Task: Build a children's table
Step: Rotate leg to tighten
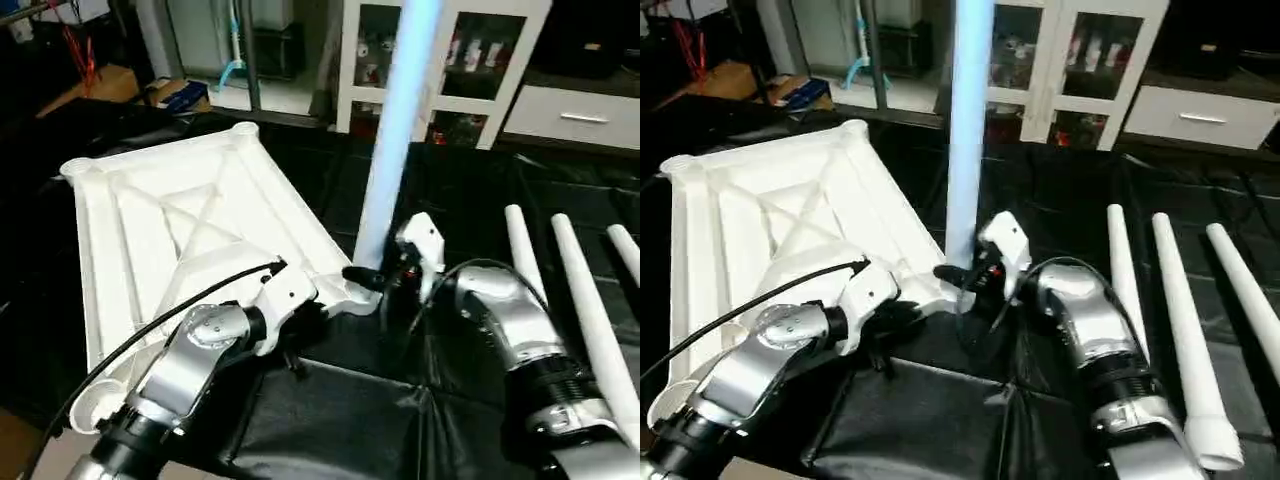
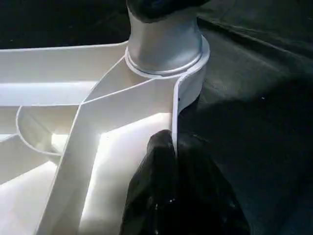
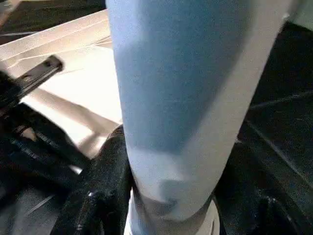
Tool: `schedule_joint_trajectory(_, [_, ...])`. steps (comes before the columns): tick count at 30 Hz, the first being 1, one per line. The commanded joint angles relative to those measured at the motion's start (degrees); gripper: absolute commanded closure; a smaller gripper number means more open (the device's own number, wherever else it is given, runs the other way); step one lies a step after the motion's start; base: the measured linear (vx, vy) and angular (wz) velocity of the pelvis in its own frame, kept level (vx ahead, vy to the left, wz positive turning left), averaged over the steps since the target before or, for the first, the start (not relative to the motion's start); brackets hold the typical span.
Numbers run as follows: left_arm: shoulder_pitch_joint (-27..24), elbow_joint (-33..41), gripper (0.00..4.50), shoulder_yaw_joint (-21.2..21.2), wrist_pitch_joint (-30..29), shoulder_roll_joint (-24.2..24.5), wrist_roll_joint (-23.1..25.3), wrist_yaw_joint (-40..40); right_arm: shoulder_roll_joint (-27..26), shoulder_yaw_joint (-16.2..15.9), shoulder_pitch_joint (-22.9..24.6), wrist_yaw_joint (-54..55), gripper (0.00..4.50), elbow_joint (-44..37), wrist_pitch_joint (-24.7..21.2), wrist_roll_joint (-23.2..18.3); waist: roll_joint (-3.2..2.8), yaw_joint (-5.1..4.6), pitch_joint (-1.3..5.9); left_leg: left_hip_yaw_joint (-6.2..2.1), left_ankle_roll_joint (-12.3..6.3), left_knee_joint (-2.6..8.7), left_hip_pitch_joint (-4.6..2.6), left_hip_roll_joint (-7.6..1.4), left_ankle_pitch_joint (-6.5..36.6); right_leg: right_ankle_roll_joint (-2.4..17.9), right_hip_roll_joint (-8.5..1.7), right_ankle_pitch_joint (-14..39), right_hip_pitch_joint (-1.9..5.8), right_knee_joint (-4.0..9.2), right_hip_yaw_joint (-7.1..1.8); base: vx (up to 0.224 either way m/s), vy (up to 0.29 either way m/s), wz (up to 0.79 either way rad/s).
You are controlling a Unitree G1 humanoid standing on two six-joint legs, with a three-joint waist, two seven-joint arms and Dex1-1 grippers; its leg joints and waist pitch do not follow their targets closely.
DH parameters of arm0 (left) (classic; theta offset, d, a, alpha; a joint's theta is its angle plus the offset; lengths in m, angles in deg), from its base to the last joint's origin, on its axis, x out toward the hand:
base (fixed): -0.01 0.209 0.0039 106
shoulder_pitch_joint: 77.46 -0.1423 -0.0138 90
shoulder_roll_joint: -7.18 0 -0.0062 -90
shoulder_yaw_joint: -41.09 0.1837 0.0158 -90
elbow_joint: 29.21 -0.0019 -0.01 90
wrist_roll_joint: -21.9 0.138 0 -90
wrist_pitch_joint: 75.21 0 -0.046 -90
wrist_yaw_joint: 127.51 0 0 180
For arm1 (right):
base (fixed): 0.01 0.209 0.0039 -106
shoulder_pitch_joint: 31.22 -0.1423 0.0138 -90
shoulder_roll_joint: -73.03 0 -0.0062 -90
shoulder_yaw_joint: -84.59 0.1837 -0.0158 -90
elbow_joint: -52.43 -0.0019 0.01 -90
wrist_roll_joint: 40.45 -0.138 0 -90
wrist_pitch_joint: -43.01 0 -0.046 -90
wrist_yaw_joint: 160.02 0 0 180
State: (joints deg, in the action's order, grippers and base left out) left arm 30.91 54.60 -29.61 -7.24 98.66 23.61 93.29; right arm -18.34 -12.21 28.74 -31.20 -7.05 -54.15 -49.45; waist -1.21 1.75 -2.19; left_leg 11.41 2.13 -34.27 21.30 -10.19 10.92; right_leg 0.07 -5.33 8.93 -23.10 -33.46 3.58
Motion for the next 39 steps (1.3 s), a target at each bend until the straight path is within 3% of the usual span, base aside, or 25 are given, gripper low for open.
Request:
schedule_joint_trajectory(1, [2.2,-2.1,4.50,-0.7,-0.6,-2.6,1.1,-5.2,-2.1,-0.9,1.8,6.8,2.63,0.4,-1.5,3.0,0.61,-0.22,3.01,-1.54,-0.67,4.66,-0.89,-2.90,17.0,10.5,-2.84,20.7,1.93,4.12,-2.20,0.000,0.000,0.00])
schedule_joint_trajectory(6, [5.2,-6.5,4.50,-2.2,-2.2,-6.2,2.8,-12.1,-6.7,0.3,2.3,20.3,2.64,1.2,-3.0,6.2,0.43,-0.69,2.79,-1.72,0.84,4.86,-0.91,-2.62,19.7,8.6,-2.89,25.1,1.40,4.63,-2.29,0.000,0.000,0.00])
schedule_joint_trajectory(9, [8.1,-11.2,4.50,-4.5,-2.9,-9.9,4.1,-19.8,-11.9,2.8,2.1,35.5,2.64,3.2,-4.8,8.4,0.67,-1.24,2.71,-1.90,1.73,4.94,-1.12,-2.36,21.3,6.9,-2.81,28.3,1.05,5.26,-2.13,0.000,0.000,0.00])
schedule_joint_trajectory(13, [10.1,-14.2,4.50,-5.4,-2.6,-11.6,4.7,-22.5,-16.6,4.6,1.1,41.4,2.64,5.1,-3.4,7.0,0.58,-1.74,2.86,-2.15,1.37,5.10,-1.13,-2.37,23.0,6.0,-2.74,27.8,1.06,5.40,-1.90,0.000,0.000,0.00])
schedule_joint_trajectory(16, [9.9,-13.5,4.50,-5.1,-2.5,-11.1,4.7,-21.3,-17.4,4.6,0.8,38.4,2.64,4.2,-1.7,5.4,0.52,-1.83,2.92,-2.16,0.88,5.18,-0.91,-2.44,22.9,6.1,-2.81,26.4,1.19,5.36,-1.93,0.000,0.000,0.00])
schedule_joint_trajectory(18, [9.1,-12.3,4.50,-4.5,-2.0,-10.1,4.6,-19.5,-17.5,4.5,1.0,33.3,2.09,2.0,-0.6,3.0,0.55,-1.73,3.02,-2.05,0.30,5.12,-0.75,-2.51,22.0,6.9,-2.90,24.2,1.37,5.10,-2.08,0.000,0.000,0.00])
schedule_joint_trajectory(20, [7.5,-10.1,4.50,-3.2,-0.6,-8.0,4.3,-15.7,-15.9,5.2,0.9,27.6,1.92,-1.0,-0.1,0.3,0.51,-1.44,3.22,-1.96,-0.64,5.03,-0.64,-2.68,20.1,7.6,-3.00,21.7,1.62,4.79,-2.19,0.000,0.000,0.00])
schedule_joint_trajectory(22, [6.4,-8.9,4.50,-2.3,0.3,-6.6,4.0,-13.5,-14.0,4.9,0.3,24.3,1.72,-1.5,0.1,-0.4,0.57,-1.70,3.34,-2.00,-1.83,4.96,0.14,-2.62,16.9,9.0,-2.96,17.7,2.26,4.16,-2.08,0.000,0.000,0.00])
schedule_joint_trajectory(26, [2.9,-3.7,4.50,-0.1,1.2,-2.3,2.0,-5.4,-9.3,4.0,-0.3,15.3,1.44,-2.8,-2.2,-2.1,0.37,-1.66,3.47,-1.57,-3.27,4.46,-0.20,-2.81,13.3,12.1,-2.93,12.7,2.14,3.62,-2.12,0.000,0.000,0.00])
schedule_joint_trajectory(27, [2.0,-2.1,4.50,0.4,1.1,-1.1,1.4,-3.2,-7.7,3.5,-0.2,12.3,1.30,-3.4,-2.9,-2.4,0.27,-1.55,3.61,-1.61,-3.75,4.39,-0.14,-2.89,11.7,12.9,-2.88,10.9,2.41,3.23,-2.05,0.000,0.000,0.00])
schedule_joint_trajectory(31, [-1.3,3.8,4.50,0.8,2.1,3.0,-2.2,4.2,-1.1,1.2,1.4,-0.2,1.22,-6.6,-4.2,-4.0,0.03,-0.41,3.76,-1.23,-5.60,3.94,-0.84,-3.10,7.3,15.3,-2.47,3.7,2.27,2.29,-1.97,0.000,0.000,0.00])
schedule_joint_trajectory(34, [-2.2,5.5,4.50,0.8,1.3,4.5,-3.4,5.8,1.8,-0.2,2.1,-6.0,1.22,-6.6,-3.9,-4.1,0.18,0.16,3.55,-1.07,-5.75,4.00,-0.77,-3.09,7.7,15.6,-2.58,4.8,2.20,2.36,-2.08,0.000,0.000,0.00])
schedule_joint_trajectory(38, [-2.3,5.6,4.50,0.5,1.3,5.0,-2.9,5.9,3.7,-1.8,2.2,-8.2,1.22,-5.1,-2.5,-2.4,0.32,0.32,3.21,-1.07,-3.40,4.27,-0.97,-3.17,12.0,14.4,-2.72,10.7,1.98,3.00,-2.26,0.000,0.000,0.00])
schedule_joint_trajectory(39, [-2.3,5.6,4.50,0.5,1.3,5.0,-3.0,5.9,3.7,-1.8,2.2,-8.2,1.49,-5.1,-2.5,-2.4,0.45,0.27,3.26,-1.19,-2.74,4.35,-0.85,-3.14,12.7,13.8,-2.77,12.0,2.14,3.02,-2.24,0.000,0.000,0.00])
